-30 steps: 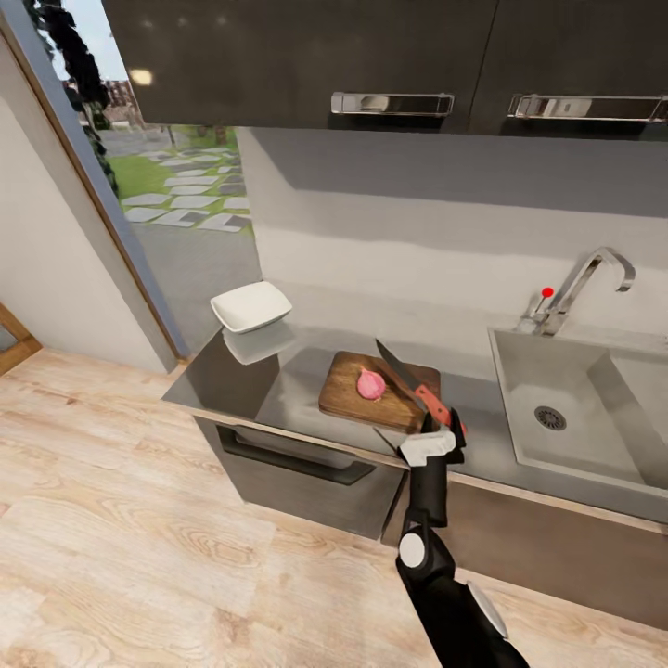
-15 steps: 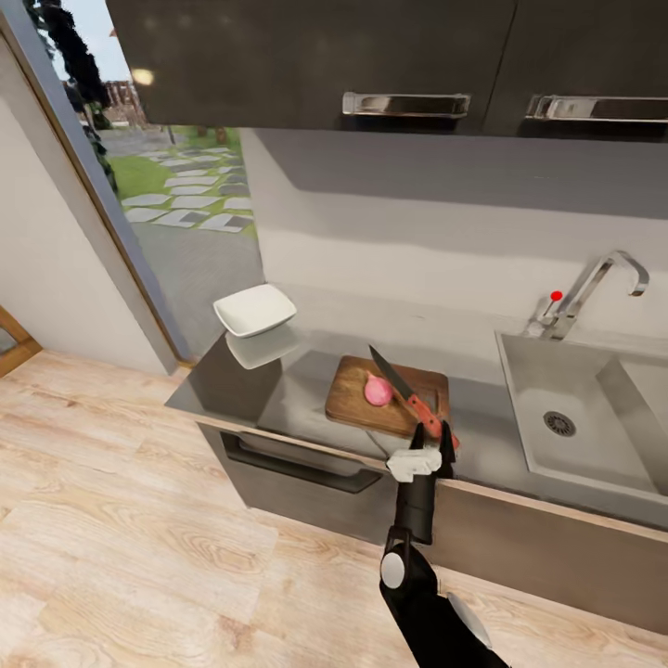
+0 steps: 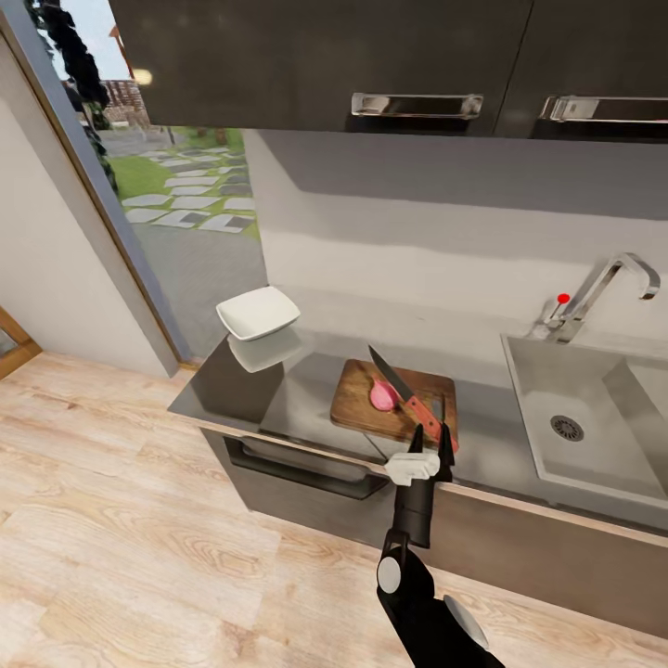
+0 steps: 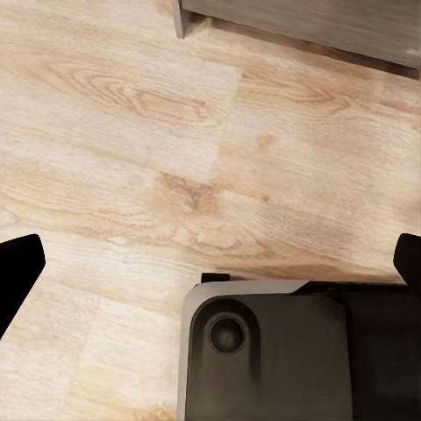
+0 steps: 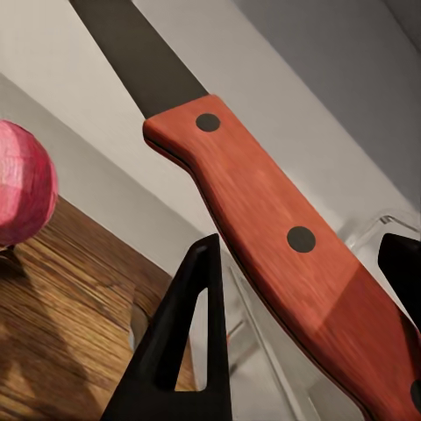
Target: In the kitchen, take the Vidalia onion out of the sink, dice it on the chopping board with the paring knife, put the diced onion into the bowl on the countertop, then place both the paring knife and the chopping board into the sink.
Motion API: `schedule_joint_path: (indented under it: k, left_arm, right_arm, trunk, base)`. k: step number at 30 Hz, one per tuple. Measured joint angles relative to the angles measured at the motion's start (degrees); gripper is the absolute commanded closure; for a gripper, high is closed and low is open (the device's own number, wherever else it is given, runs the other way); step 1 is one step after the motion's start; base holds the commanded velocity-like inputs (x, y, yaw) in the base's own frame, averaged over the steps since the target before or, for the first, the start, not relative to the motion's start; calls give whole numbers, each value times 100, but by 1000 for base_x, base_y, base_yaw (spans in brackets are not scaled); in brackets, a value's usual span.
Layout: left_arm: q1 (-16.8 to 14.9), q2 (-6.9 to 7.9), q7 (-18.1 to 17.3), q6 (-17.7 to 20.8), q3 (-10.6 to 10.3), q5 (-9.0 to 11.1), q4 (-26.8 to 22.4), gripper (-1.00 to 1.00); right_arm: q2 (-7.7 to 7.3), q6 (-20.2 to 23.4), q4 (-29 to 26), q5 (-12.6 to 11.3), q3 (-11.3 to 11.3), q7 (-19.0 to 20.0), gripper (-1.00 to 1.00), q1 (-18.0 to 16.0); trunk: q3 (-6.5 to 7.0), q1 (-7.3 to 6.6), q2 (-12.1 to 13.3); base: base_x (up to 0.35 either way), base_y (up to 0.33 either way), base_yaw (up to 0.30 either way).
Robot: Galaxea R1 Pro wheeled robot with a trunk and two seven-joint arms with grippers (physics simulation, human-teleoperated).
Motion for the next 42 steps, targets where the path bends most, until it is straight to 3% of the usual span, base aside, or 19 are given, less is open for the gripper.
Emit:
schedule_joint_path:
  k: [9,17,20,24,27,38,42]
  left_arm:
    - [0,0,0,0,0,0,6,-100]
    - [0,0,0,0,1,-1,43,-100]
    - [0,0,0,0,2,-1,66,-100]
    - [0,0,0,0,1,-1,77,-100]
    - [0,0,0,0,1,-1,84,-100]
    - [0,0,0,0,1,-1,86,-100]
    - [0,-5,24,20,-4,8,101,-100]
  right_arm:
    - [-2,360,-33,14,-2,-21,100,0]
    - [-5,431,-228,-24,-8,126,100,0]
    - [-15,545,-590,-24,-16,521,100,0]
    - [-43,1330,-1225,-8,-10,1373,100,1]
    - [-45,1687,-1414,17,0,1774,100,0]
    - [-54,1794,-1455,22,-2,1882,100,0]
    - [-6,1921,-1327,149,127,1754,100,-80]
  trunk:
    - [0,0,0]
    - [0,0,0]
    - [0,0,0]
    - [0,0,0]
    - [0,0,0]
    - [0,0,0]
    - [0,0,0]
  base:
    - [0,0,0]
    - [0,0,0]
    - [0,0,0]
    - [0,0,0]
    - [0,0,0]
    - [0,0,0]
    - [0,0,0]
